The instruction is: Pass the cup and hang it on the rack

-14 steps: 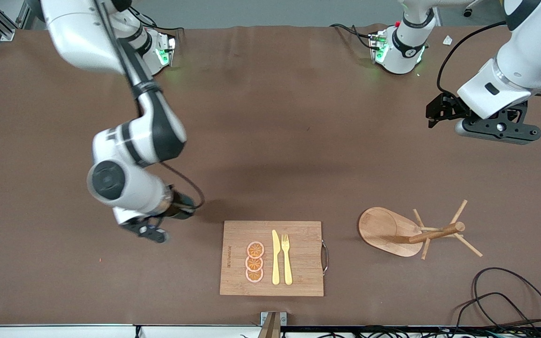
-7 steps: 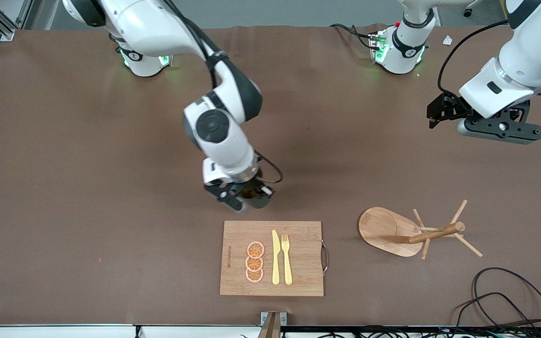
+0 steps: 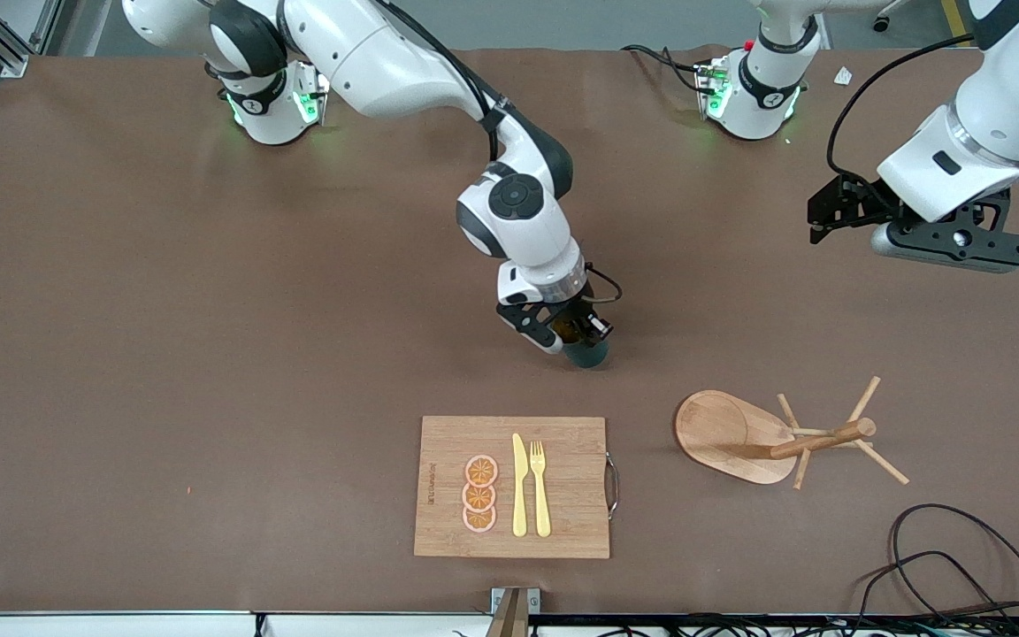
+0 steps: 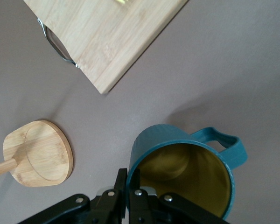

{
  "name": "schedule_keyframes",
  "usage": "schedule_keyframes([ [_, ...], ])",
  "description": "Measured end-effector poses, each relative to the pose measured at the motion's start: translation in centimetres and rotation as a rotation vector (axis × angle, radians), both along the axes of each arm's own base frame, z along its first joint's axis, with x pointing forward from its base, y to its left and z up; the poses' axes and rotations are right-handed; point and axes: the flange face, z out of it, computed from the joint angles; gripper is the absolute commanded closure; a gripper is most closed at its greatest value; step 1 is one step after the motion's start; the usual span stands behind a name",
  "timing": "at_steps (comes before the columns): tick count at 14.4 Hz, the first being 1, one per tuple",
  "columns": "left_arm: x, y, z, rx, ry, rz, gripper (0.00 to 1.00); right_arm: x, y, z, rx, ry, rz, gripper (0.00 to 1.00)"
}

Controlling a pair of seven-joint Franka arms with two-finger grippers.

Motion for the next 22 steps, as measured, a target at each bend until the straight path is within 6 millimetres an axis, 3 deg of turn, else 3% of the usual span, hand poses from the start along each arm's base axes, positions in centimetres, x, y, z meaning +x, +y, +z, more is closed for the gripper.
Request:
schedule_keyframes([
  [5, 0.2, 0.4, -0.2, 0.000, 0.004, 0.007, 0.00, 0.5, -0.1, 0.0, -0.002, -0.005, -0.006, 0.69],
  [7, 0.2, 0.4, -0.3, 0.000, 0.006, 0.006, 0.00, 0.5, -0.1, 0.1, -0.001, -0.006, -0.005, 0.46],
  [9, 0.2, 0.4, -0.2, 0.000, 0.004, 0.006, 0.00, 0.8, -0.2, 0.5, -0.005, -0.005, -0.008, 0.31],
  [11, 0.2, 0.6, -0.2, 0.005, 0.007, 0.009, 0.00, 2.0, -1.1, 1.5, -0.015, -0.003, -0.023, 0.00],
  [12, 0.2, 0.8, -0.3, 0.018, 0.010, 0.010, 0.00, 2.8, -1.9, 2.2, -0.021, 0.002, -0.036, 0.00],
  [15, 0.0, 0.9, -0.4, 0.042, 0.024, 0.005, 0.00, 5.7, -5.2, 4.3, -0.066, -0.014, -0.058, 0.00],
  [17, -0.5, -0.3, -0.5, 0.048, 0.046, -0.016, 0.00, 7.6, -7.9, 6.0, -0.120, -0.020, -0.043, 0.00],
  [19, -1.6, -3.7, -0.5, 0.053, 0.055, 0.009, 0.00, 9.8, -12.6, 7.3, -0.231, 0.048, 0.022, 0.00],
  [22, -4.5, -11.1, -0.5, 0.062, 0.050, 0.163, 0.00, 14.2, -21.9, 13.0, -0.292, 0.035, 0.158, 0.00],
])
